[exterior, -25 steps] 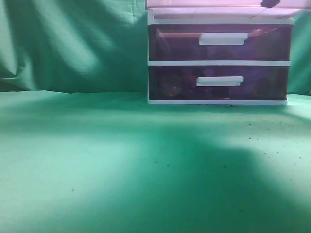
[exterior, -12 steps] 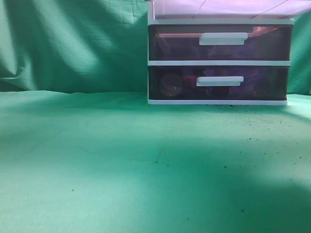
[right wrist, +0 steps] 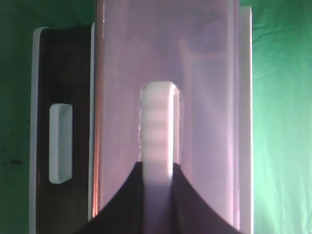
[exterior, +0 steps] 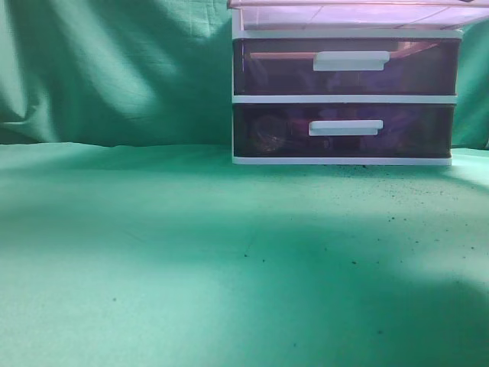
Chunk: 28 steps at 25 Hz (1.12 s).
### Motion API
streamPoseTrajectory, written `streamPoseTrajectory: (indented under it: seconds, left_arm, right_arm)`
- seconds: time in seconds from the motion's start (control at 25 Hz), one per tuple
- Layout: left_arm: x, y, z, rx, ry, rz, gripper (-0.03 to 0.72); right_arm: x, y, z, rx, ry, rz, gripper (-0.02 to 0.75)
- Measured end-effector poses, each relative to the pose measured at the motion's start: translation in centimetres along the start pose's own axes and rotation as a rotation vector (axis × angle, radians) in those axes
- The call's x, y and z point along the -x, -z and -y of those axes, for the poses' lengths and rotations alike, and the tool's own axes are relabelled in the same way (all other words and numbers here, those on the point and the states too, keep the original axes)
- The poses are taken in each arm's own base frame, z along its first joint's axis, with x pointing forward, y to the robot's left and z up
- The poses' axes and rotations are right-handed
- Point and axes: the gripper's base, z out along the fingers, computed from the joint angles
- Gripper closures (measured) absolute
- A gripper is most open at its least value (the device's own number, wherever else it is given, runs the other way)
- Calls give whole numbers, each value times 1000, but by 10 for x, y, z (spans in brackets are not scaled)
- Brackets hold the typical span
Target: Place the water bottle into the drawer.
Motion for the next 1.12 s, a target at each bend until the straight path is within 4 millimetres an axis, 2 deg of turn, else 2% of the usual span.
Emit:
streamPoseTrajectory:
  seconds: [0.08, 0.2, 0.36, 0.48, 0.6, 0.72, 1.12]
  left_arm:
    - [26, -14, 2, 11, 19, 56, 423]
    - [48, -45, 12, 18, 38, 99, 423]
    - [59, -84, 18, 30, 110, 108, 423]
    - [42, -119, 6, 56, 222, 32, 423]
    - [13, -148, -14, 81, 310, -75, 423]
    - [-12, -169, -24, 62, 357, -155, 423]
    - [-29, -185, -9, -106, 326, -208, 423]
  right_arm:
    - [0, -1, -1, 0, 0, 1, 654]
    - [0, -1, -1, 0, -2, 1, 654]
    - [0, -1, -1, -2, -2, 1, 654]
    - [0, -1, -1, -2, -2, 1, 654]
    - [0, -1, -1, -2, -4, 1, 654]
    - [0, -2, -2, 13, 2, -1, 654]
    - [0, -8, -8, 15, 1, 6, 654]
